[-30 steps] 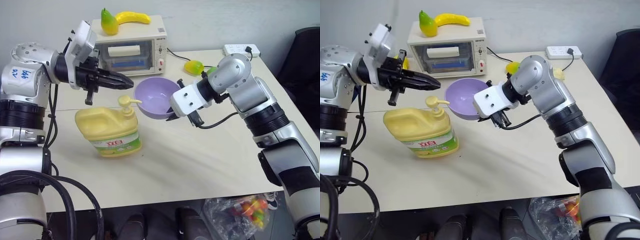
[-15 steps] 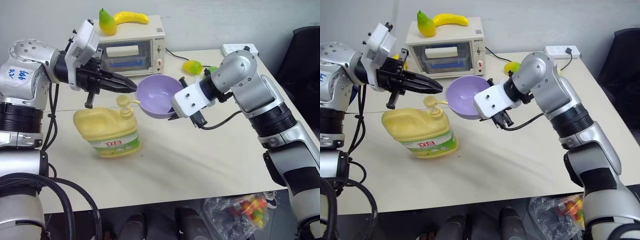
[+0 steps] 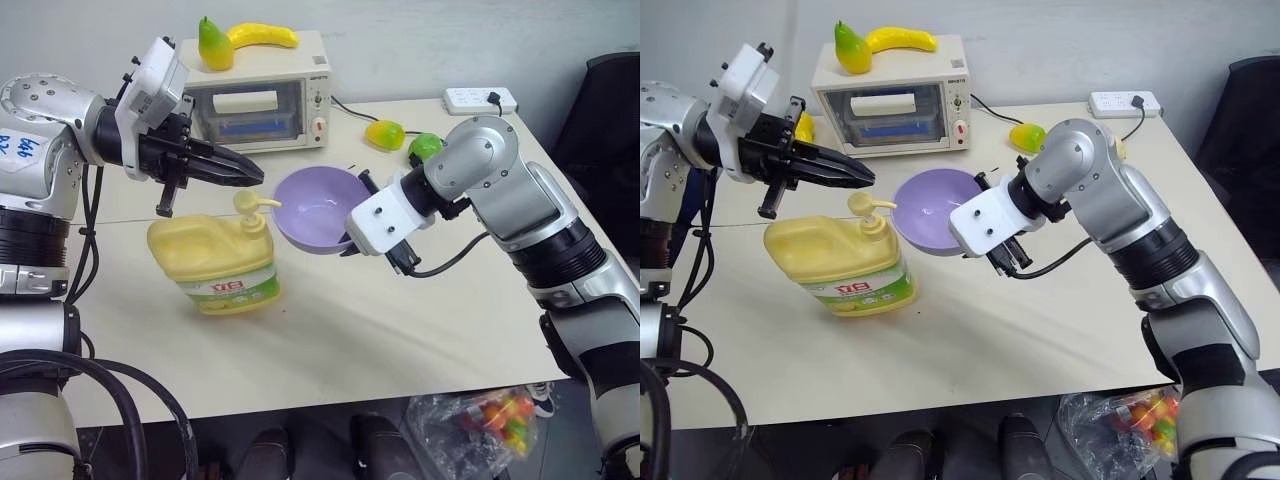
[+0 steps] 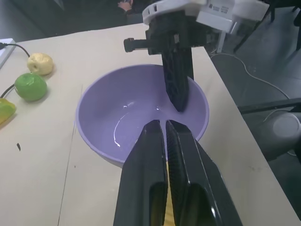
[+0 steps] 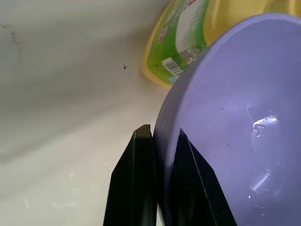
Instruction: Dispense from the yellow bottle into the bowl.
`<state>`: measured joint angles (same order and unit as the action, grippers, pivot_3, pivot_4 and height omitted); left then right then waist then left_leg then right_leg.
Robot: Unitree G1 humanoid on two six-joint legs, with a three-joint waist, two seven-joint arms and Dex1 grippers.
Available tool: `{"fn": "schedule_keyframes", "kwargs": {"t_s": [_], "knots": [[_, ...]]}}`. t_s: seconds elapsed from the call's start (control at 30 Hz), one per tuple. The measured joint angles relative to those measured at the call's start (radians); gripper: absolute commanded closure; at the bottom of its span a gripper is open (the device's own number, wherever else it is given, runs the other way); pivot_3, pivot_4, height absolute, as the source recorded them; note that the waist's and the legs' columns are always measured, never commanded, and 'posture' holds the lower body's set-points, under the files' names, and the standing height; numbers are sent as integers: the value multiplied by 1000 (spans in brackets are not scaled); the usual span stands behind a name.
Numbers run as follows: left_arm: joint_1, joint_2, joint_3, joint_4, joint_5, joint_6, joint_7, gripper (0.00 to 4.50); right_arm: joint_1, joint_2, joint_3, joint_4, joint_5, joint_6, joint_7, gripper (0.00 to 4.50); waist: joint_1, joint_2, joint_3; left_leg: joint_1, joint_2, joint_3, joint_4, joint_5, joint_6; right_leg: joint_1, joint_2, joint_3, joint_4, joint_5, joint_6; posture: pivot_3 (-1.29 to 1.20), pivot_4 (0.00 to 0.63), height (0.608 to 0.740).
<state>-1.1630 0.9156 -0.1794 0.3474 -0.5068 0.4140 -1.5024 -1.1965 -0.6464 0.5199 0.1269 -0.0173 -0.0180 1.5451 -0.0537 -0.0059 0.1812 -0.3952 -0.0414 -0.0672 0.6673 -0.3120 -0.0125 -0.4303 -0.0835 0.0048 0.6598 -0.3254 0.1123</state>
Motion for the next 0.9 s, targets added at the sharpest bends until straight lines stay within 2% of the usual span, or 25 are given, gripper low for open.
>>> {"fn": "schedule_keyframes", "kwargs": {"t_s": [0.3, 0.9], "knots": [[57, 35, -32, -21, 1, -39, 0, 4294, 0, 15, 4, 0, 3, 19, 0, 4500, 1, 0, 0, 0, 0, 0, 0, 0, 0, 0, 0, 0, 0, 0, 0, 0, 150, 740], [68, 43, -28, 13, 1, -94, 0, 4294, -34, 24, 4, -8, 41, 65, 1, 4500, 0, 0, 0, 0, 0, 0, 1, 0, 0, 0, 0, 0, 1, 0, 0, 0, 150, 740]]}}
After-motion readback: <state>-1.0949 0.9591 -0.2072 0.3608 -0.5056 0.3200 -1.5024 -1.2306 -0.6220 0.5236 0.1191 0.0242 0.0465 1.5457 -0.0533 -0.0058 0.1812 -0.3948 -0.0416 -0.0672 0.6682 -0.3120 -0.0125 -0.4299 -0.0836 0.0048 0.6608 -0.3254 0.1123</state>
